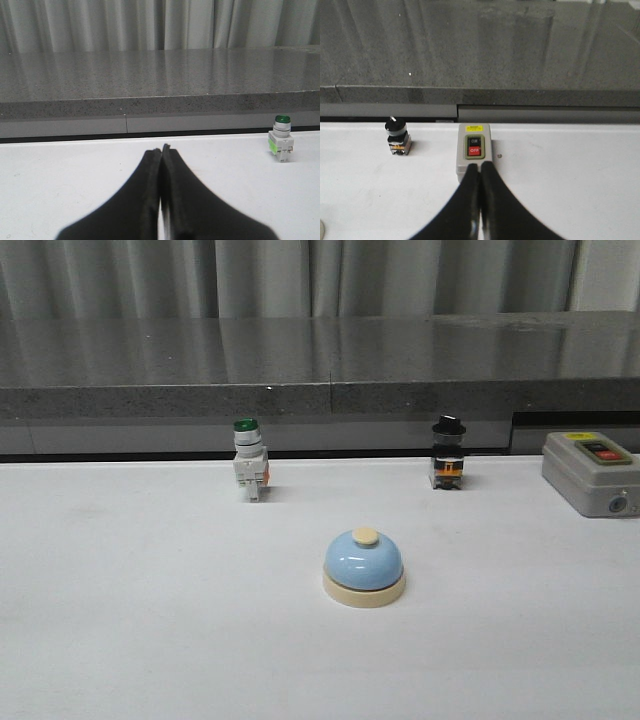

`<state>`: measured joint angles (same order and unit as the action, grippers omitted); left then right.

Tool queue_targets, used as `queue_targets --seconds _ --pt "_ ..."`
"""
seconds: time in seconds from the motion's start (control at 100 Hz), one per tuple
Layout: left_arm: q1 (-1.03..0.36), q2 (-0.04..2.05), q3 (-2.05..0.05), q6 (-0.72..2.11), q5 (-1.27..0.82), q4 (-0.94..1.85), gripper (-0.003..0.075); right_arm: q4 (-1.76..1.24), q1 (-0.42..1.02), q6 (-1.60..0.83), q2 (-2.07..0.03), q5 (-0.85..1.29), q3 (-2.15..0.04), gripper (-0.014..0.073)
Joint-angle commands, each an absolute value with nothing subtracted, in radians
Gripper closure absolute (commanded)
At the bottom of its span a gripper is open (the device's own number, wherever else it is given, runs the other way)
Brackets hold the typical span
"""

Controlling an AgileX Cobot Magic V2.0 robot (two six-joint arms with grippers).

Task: Place and press bell with both arms
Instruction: 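Move the right gripper toward the bell, then lower the closed right gripper onto the bell's button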

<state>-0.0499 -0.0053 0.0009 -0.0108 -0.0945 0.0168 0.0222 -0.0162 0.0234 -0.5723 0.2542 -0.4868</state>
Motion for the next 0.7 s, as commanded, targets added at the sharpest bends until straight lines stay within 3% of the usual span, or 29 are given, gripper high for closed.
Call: queue_targets --seconds 0.0,0.42,0.69 --pt "-0.046 -0.035 0.042 -0.011 -0.016 0.025 0.0741 0.006 0.011 0.021 -0.693 0.241 -0.603 0.0653" --pt "-0.046 -0.035 0.042 -0.011 -0.016 0.025 0.0741 -0.013 0.369 0.020 -1.273 0.630 -1.062 0.0653" --pt "-0.046 -0.035 0.042 -0.011 -0.016 0.025 0.0741 -0.067 0.511 0.020 -1.596 0.824 -1.318 0.0653"
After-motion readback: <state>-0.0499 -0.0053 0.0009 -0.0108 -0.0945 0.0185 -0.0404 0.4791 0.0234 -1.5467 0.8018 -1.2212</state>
